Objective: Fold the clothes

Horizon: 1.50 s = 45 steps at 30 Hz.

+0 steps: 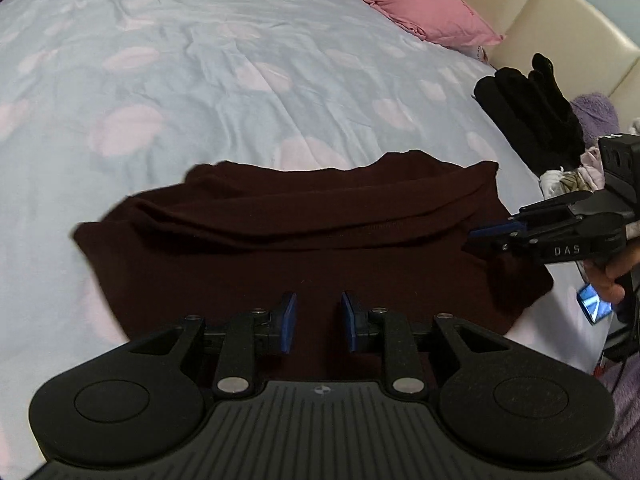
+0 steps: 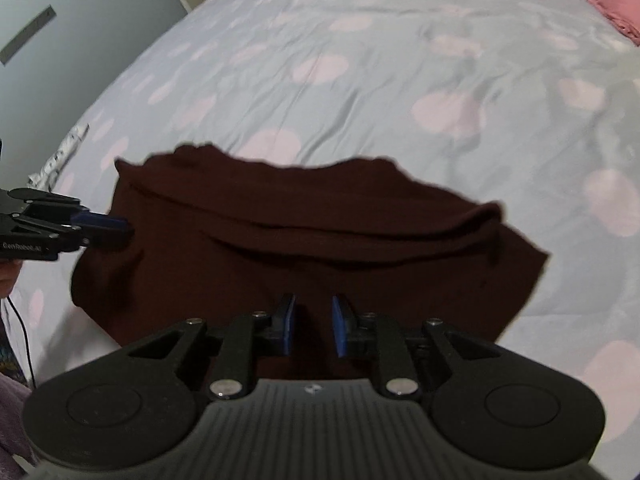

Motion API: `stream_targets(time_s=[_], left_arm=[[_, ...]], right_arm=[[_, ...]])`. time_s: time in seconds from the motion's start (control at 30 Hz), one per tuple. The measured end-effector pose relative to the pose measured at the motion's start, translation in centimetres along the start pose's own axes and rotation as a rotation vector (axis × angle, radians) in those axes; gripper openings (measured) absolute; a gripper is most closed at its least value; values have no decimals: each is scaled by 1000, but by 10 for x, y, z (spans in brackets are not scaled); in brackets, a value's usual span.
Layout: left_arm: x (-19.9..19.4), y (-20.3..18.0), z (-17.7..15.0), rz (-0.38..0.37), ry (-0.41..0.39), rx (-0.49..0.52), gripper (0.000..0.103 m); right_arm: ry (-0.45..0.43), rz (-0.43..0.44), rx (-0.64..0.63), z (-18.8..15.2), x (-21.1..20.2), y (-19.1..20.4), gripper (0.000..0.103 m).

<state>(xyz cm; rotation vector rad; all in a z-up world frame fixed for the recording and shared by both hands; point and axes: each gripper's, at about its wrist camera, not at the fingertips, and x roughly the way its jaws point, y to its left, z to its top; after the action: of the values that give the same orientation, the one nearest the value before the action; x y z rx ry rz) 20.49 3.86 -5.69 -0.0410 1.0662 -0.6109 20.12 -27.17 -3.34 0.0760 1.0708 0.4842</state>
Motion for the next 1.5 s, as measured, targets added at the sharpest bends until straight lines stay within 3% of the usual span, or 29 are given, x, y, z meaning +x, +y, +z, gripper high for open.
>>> stream_targets(time_s=[0.27,0.43,0.67,1.07,1.13,1.2,1.5], left_arm=[[19,22,27,-6,-86,-98,21],[18,34,47,39,-150,-137,21],[-12,44,49,91,-201,-151,21],[-56,28,7,170,-170,-125,22],[-55,27,8,175,-166,-128,22],[-52,27,10,179,-162,-130,24],[-16,40,19,188,-125,-140,24]], right_arm=[[-43,-7,8,31,16,-5,22],[-87,-22,20,55,21,-9,22],[-143,-47,60,70,6,-16,22],[-135,-104,93,18,-40,-22,23],[-141,-111,87,19,-41,-20,24],[-141,-119,81,24,-37,-17,34],[-102,-82,9,62,16,12,35]])
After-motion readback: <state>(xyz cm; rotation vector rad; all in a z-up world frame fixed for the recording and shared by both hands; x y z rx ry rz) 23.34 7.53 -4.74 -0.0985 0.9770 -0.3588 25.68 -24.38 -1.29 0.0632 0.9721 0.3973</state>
